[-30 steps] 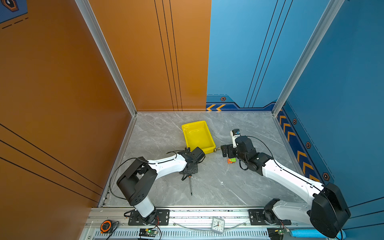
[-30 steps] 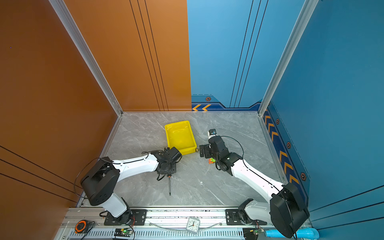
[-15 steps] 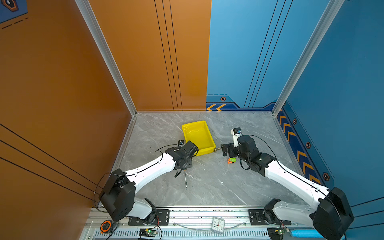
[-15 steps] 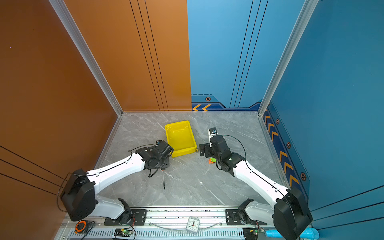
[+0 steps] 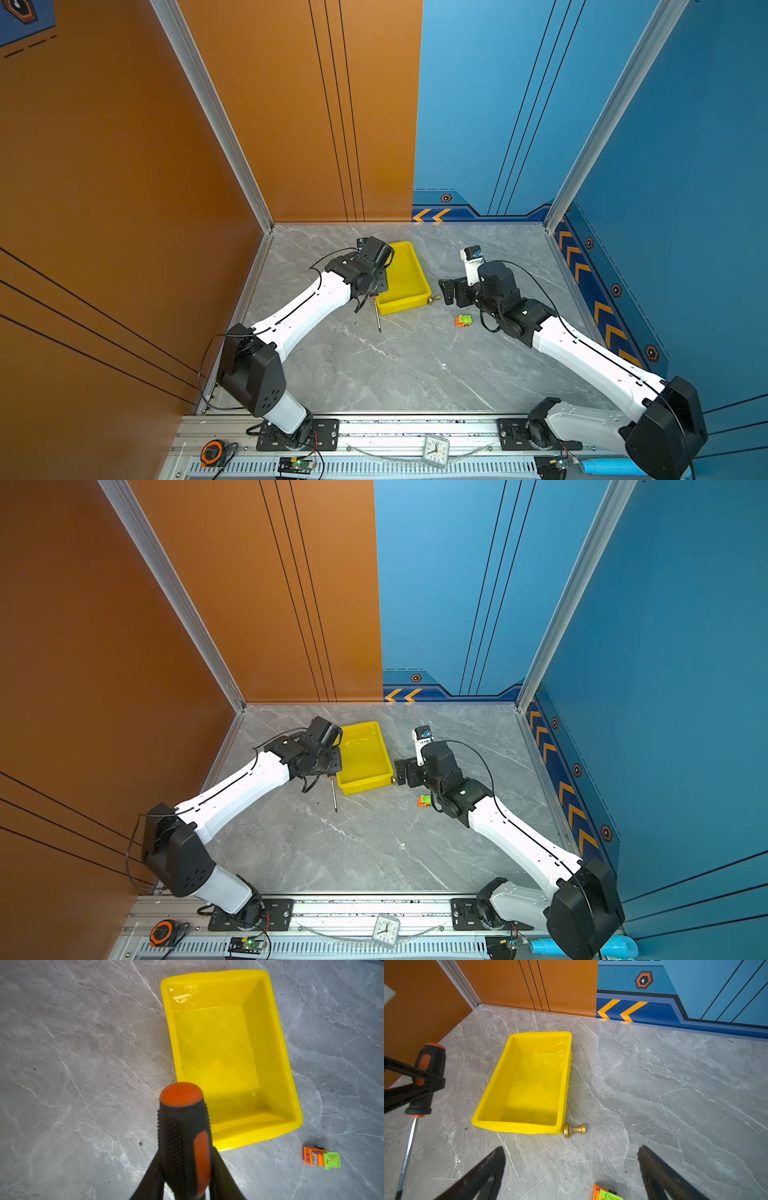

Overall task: Put the screwdriver in the bin
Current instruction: 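Lift the screwdriver with the left gripper and carry it over the yellow bin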

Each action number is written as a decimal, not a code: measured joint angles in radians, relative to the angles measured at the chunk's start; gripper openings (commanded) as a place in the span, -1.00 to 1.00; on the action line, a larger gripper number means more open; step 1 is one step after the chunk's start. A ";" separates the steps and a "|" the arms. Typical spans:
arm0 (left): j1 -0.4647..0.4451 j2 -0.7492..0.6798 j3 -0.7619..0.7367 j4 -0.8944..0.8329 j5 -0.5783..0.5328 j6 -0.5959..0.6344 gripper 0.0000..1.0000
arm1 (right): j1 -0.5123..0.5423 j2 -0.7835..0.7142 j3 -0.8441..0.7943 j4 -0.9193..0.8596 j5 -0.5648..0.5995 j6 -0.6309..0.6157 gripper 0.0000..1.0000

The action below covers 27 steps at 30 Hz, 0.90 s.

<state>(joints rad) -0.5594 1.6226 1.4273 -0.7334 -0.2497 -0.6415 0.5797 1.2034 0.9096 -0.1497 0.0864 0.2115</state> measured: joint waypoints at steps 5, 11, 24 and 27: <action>0.023 0.128 0.146 0.001 0.029 0.006 -0.89 | -0.019 0.008 0.006 0.000 -0.012 -0.018 1.00; 0.042 0.281 0.304 0.004 0.043 0.006 -0.89 | -0.062 0.034 0.006 0.001 -0.035 -0.025 0.99; 0.076 0.557 0.560 0.000 0.072 0.017 -0.88 | -0.109 0.088 0.021 0.003 -0.088 -0.025 1.00; 0.084 0.592 0.597 0.000 0.080 0.016 -0.88 | -0.116 0.092 0.021 0.004 -0.091 -0.025 1.00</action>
<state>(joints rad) -0.4751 2.2150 2.0247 -0.7330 -0.1696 -0.6250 0.4633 1.2957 0.9306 -0.1459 -0.0048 0.1867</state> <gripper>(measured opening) 0.317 0.999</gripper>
